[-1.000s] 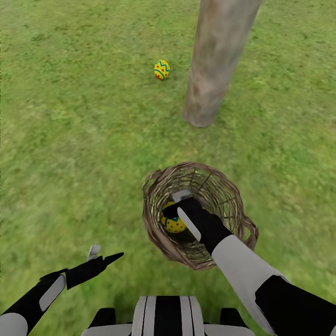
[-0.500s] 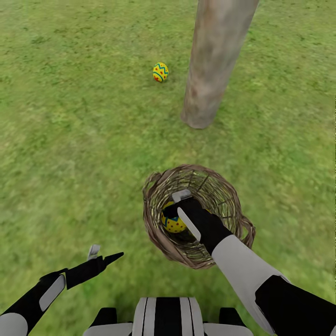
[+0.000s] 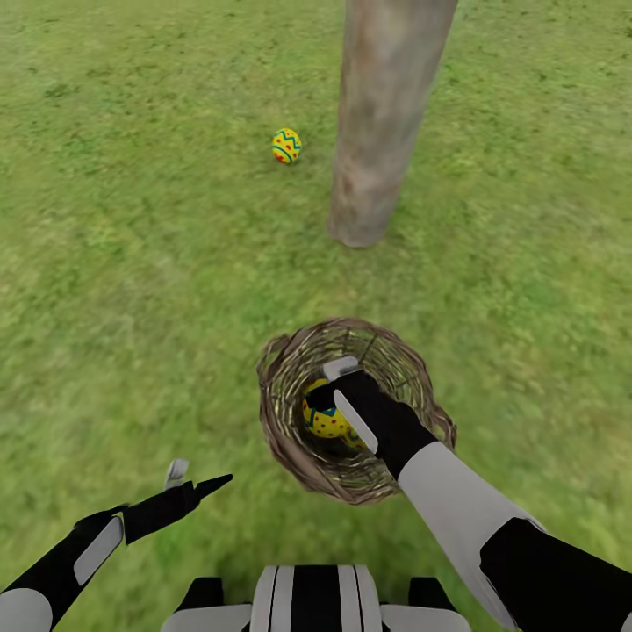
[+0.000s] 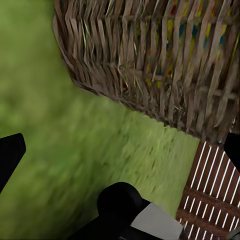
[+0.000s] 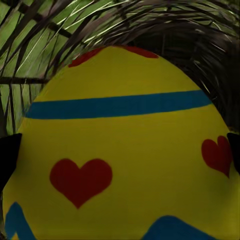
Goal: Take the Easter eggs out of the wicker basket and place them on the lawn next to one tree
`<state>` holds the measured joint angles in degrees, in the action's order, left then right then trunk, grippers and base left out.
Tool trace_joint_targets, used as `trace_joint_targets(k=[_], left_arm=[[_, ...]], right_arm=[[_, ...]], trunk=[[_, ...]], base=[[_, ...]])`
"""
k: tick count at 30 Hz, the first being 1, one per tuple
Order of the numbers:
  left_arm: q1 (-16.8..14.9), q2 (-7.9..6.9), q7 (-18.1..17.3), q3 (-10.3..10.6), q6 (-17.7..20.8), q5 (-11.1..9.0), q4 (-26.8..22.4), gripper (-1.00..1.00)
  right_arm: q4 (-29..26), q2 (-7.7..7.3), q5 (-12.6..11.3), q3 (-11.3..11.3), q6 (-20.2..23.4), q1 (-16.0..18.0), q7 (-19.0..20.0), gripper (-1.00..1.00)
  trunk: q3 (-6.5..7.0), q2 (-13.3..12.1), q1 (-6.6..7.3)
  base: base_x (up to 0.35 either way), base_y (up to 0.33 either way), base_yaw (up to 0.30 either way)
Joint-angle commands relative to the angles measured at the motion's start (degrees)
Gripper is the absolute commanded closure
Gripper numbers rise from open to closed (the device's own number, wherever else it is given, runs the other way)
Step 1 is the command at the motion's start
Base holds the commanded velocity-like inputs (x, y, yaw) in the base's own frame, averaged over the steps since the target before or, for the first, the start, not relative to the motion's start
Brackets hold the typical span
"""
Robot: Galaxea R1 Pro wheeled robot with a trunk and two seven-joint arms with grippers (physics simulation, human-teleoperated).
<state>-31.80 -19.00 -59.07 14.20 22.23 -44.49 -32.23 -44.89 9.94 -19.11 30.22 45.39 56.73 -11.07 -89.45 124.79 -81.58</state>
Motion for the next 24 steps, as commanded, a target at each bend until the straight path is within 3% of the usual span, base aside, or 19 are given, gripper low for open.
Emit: trace_joint_targets(k=[1,5,11,16,24], left_arm=[[0.0,-0.08,0.0,0.3,0.5,-0.6,0.0,-1.0],[0.0,-0.08,-0.1,0.3,0.5,-0.6,-0.1,-1.0],[0.0,-0.08,0.0,0.4,0.5,-0.5,0.1,-1.0],[0.0,-0.05,0.0,0.4,0.4,-0.5,0.2,-1.0],[0.0,0.01,0.0,0.3,0.5,-0.1,-0.1,-1.0]], right_arm=[[0.0,-0.01,-0.6,0.2,0.1,0.1,-0.5,1.0],[0.0,-0.01,-0.6,0.2,0.2,0.1,-0.5,1.0],[0.0,-0.01,-0.6,0.2,0.0,0.1,-0.6,1.0],[0.0,-0.01,-0.6,0.2,-0.2,0.1,-0.7,1.0],[-3.1,-0.1,-0.6,0.2,0.1,0.1,-0.7,1.0]], trunk=[[0.2,-0.4,0.23],[1.07,-2.0,1.11],[1.33,-2.0,1.11],[1.72,-2.0,1.11],[3.68,-5.2,2.86]], base=[[0.0,0.0,-0.227],[0.0,0.0,-0.229],[0.0,0.0,-0.172],[0.0,0.0,-0.009],[0.0,0.0,0.0]])
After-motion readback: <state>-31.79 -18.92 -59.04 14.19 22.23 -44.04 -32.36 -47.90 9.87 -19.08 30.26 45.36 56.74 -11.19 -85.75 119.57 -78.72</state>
